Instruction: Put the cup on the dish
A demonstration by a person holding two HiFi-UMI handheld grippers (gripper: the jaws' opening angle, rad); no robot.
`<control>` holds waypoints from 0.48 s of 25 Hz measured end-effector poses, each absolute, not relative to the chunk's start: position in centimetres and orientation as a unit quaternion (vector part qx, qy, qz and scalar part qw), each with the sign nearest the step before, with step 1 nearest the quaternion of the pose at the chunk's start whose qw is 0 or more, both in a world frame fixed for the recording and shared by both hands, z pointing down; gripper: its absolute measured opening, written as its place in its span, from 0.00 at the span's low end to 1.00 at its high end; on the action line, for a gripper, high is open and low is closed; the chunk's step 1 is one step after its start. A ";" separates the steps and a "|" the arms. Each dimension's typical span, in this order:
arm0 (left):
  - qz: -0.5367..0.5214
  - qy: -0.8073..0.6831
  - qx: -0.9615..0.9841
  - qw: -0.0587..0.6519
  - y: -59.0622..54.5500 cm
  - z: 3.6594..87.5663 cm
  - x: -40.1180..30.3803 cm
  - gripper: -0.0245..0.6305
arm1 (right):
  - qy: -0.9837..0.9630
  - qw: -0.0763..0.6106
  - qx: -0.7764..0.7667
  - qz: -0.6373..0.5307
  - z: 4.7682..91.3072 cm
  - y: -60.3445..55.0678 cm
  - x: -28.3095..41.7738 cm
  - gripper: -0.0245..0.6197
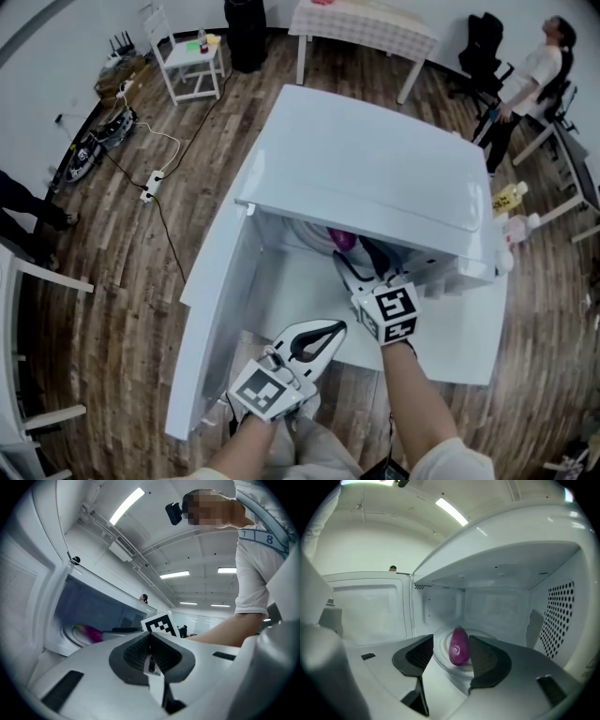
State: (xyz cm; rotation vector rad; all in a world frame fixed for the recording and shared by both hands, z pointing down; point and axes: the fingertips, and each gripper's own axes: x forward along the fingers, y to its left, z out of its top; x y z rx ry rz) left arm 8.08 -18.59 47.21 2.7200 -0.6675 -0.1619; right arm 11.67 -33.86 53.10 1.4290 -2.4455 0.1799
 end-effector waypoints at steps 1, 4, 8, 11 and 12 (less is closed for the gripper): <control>-0.057 -0.239 0.955 0.166 -19.0 47.3 8.1 0.04 | -0.852 0.148 0.499 0.063 53.0 -33.6 11.8 0.42; -0.056 -0.252 0.953 0.162 -20.2 47.7 8.1 0.04 | -0.850 0.138 0.504 0.067 52.6 -32.9 12.2 0.42; -0.052 -0.265 0.950 0.153 -21.5 48.0 8.0 0.04 | -0.851 0.123 0.506 0.073 52.1 -31.8 12.6 0.42; -0.054 -0.275 0.949 0.146 -22.3 47.8 7.9 0.04 | -0.854 0.112 0.503 0.075 51.5 -30.8 12.4 0.42; -0.056 -0.278 0.948 0.143 -22.5 47.6 7.8 0.04 | -0.855 0.110 0.502 0.074 51.3 -30.5 12.4 0.42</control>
